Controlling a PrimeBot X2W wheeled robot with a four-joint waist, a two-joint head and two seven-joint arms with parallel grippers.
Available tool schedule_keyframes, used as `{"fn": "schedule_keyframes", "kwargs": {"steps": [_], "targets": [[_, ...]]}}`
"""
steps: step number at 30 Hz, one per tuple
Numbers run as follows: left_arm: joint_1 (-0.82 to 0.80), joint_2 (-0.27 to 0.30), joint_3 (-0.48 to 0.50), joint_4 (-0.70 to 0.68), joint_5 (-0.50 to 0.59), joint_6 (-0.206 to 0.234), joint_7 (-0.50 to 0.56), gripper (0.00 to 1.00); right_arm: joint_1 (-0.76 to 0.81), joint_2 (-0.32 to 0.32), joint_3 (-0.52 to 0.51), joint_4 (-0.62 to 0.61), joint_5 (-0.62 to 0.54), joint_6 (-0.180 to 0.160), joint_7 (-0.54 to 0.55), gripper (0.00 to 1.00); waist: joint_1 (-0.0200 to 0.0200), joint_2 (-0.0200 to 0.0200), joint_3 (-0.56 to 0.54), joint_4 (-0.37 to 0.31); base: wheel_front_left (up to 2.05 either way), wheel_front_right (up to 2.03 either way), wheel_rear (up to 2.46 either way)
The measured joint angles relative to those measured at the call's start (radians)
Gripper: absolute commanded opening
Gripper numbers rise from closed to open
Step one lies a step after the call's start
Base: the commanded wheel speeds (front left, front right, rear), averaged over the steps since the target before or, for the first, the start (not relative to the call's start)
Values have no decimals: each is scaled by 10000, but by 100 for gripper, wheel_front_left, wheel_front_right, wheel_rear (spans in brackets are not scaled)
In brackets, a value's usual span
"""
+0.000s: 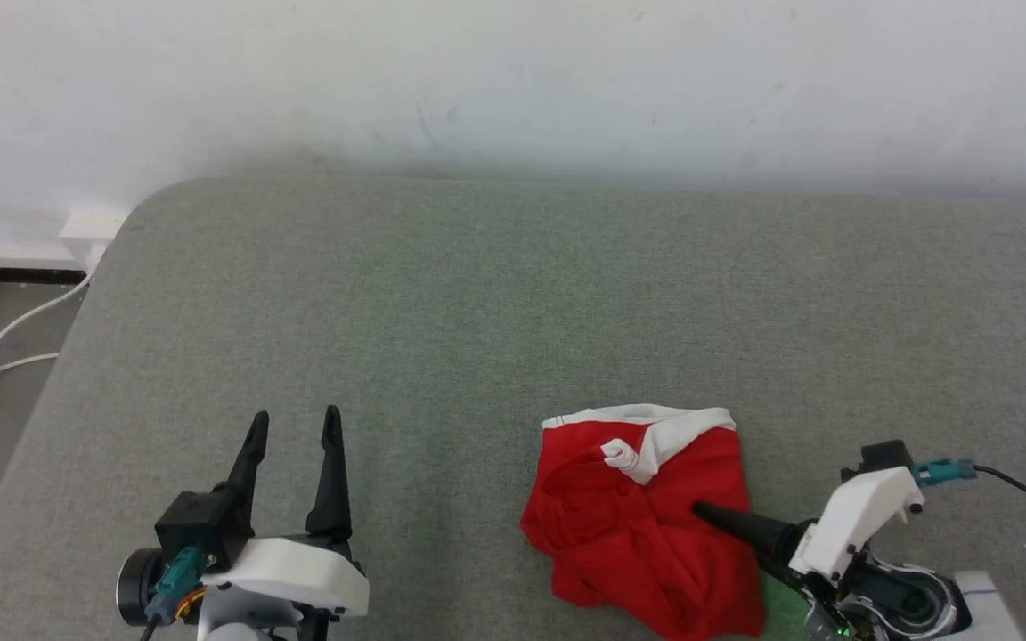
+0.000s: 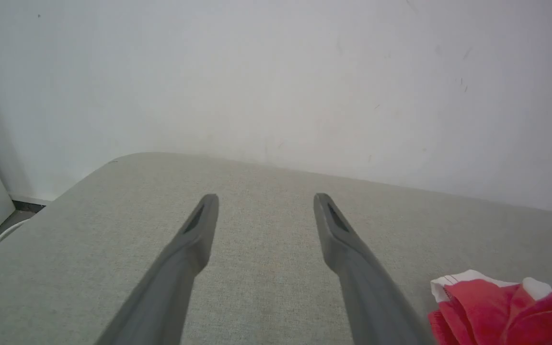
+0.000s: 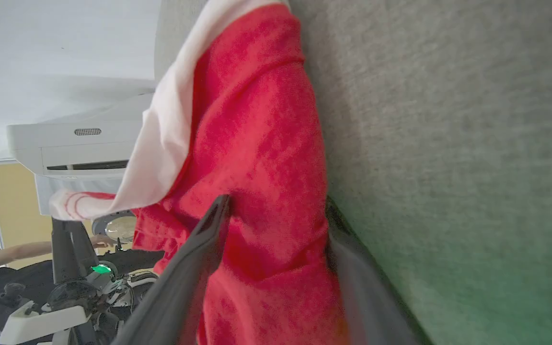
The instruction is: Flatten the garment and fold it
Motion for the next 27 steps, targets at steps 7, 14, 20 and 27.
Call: {"fn": "schedule_keyframes", "kwargs": {"steps": [7, 14, 20, 27], "targets": [[5, -6, -4, 23, 65, 0, 0, 100, -184, -322, 1064, -531, -1018, -2, -637, 0, 1, 0, -15, 102, 0, 0, 0], [25, -6, 27, -10, 79, -59, 0, 100, -201, -2140, 3597, -3154, -3273, 2, -1369, 0, 0, -1, -121, -191, 0, 0, 0], [56, -102, 71, -167, 88, -61, -2, 100, -251, -3933, 5256, -4964, -4796, 2, -991, 0, 0, 0, -148, -742, 0, 0, 0], [26, -140, 226, -539, 150, -71, 0, 100, -852, -5310, 5971, -5852, -5206, 15, -807, 0, 0, 0, 83, -1786, 0, 0, 0]]}}
